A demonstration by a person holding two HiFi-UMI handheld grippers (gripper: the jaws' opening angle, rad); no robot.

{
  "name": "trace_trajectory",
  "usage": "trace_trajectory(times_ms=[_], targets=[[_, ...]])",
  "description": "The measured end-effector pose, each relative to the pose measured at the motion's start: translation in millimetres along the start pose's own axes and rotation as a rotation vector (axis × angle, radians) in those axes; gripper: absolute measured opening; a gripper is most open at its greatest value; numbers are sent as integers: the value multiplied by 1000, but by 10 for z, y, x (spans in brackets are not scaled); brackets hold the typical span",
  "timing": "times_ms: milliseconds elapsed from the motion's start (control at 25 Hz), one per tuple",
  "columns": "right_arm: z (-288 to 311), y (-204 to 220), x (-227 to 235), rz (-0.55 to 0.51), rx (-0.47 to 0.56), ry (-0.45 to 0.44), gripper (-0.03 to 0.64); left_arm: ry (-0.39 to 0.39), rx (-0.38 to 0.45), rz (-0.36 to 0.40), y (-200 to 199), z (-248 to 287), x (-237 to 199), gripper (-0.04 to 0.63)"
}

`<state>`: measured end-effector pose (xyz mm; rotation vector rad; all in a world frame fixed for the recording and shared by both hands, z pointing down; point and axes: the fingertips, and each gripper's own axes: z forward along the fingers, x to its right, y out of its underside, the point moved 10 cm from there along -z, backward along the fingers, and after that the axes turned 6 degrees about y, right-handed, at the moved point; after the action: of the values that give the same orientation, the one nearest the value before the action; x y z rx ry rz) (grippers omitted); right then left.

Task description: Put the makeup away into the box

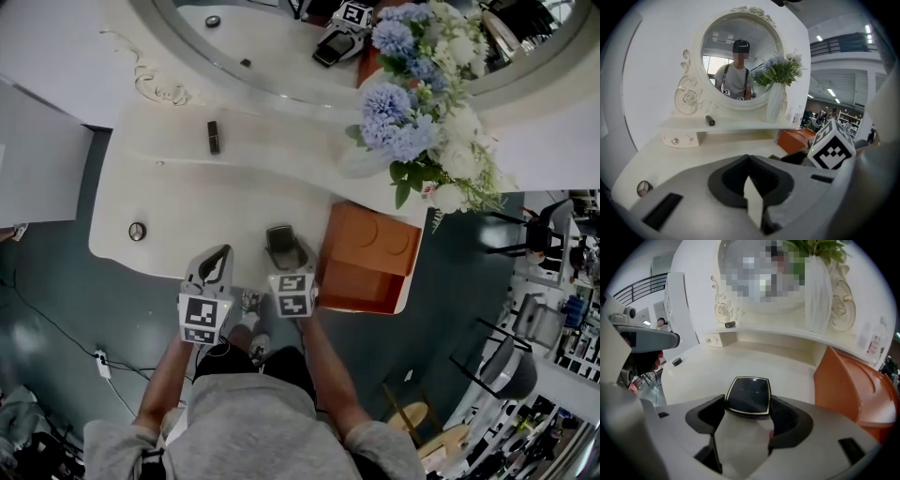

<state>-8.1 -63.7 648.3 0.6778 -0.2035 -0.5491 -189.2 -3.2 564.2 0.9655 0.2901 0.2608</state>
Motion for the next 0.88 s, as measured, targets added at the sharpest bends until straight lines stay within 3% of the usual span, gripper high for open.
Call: trace_trajectory(times_ms=[440, 880], targets=[[-610, -181, 54, 44, 134, 49, 316, 53, 52, 45, -210, -84, 195, 0], [-1367, 79, 443, 104, 205, 203, 316, 212, 115, 146, -452, -17, 794, 0]])
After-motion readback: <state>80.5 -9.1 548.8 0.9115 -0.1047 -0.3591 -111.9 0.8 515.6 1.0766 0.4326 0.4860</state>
